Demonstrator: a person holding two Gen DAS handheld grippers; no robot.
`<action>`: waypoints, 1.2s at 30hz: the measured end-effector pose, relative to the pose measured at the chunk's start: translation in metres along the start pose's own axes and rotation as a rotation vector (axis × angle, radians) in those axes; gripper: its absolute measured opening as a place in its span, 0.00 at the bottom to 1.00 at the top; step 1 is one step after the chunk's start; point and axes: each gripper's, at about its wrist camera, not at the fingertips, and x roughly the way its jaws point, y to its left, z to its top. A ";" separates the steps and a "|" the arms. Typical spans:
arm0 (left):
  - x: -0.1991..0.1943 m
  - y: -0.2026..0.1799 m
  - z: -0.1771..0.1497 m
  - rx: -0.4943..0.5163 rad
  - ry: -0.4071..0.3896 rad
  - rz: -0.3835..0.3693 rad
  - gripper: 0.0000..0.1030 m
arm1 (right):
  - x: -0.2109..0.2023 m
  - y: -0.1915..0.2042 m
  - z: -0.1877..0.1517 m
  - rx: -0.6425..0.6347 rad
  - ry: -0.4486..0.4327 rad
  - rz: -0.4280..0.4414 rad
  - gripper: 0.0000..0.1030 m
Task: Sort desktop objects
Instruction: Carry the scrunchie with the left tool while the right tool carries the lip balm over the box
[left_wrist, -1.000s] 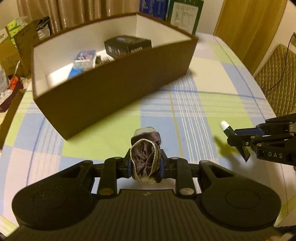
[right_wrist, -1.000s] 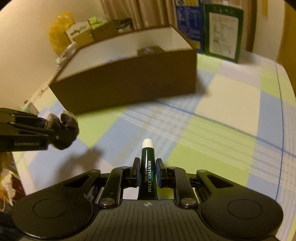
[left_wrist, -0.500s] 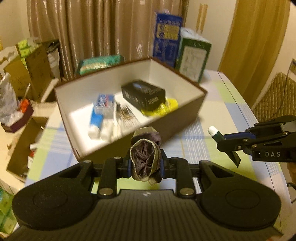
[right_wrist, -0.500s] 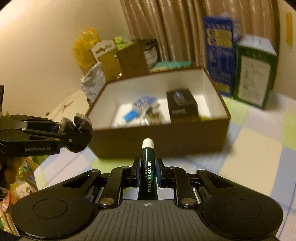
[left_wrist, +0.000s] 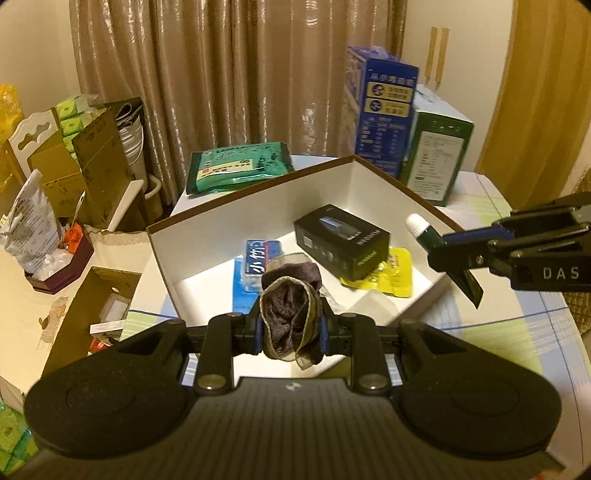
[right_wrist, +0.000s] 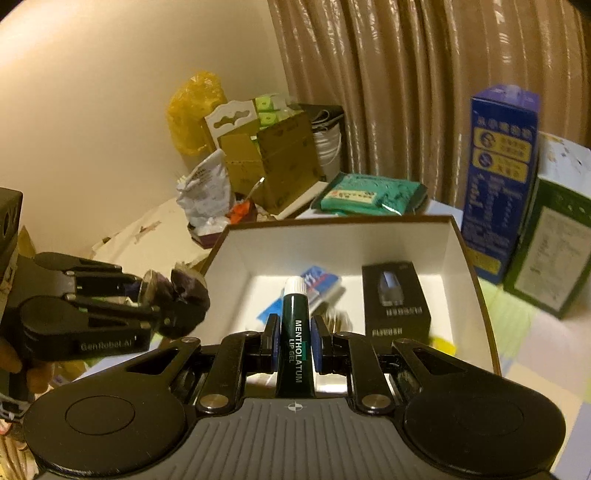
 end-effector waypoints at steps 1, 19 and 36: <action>0.003 0.002 0.002 -0.002 0.004 -0.001 0.22 | 0.005 0.000 0.004 -0.006 0.001 -0.001 0.13; 0.065 0.030 0.023 -0.025 0.092 0.009 0.22 | 0.084 -0.023 0.026 -0.016 0.101 -0.057 0.13; 0.135 0.041 0.027 -0.056 0.186 -0.030 0.25 | 0.135 -0.046 0.017 0.020 0.187 -0.096 0.13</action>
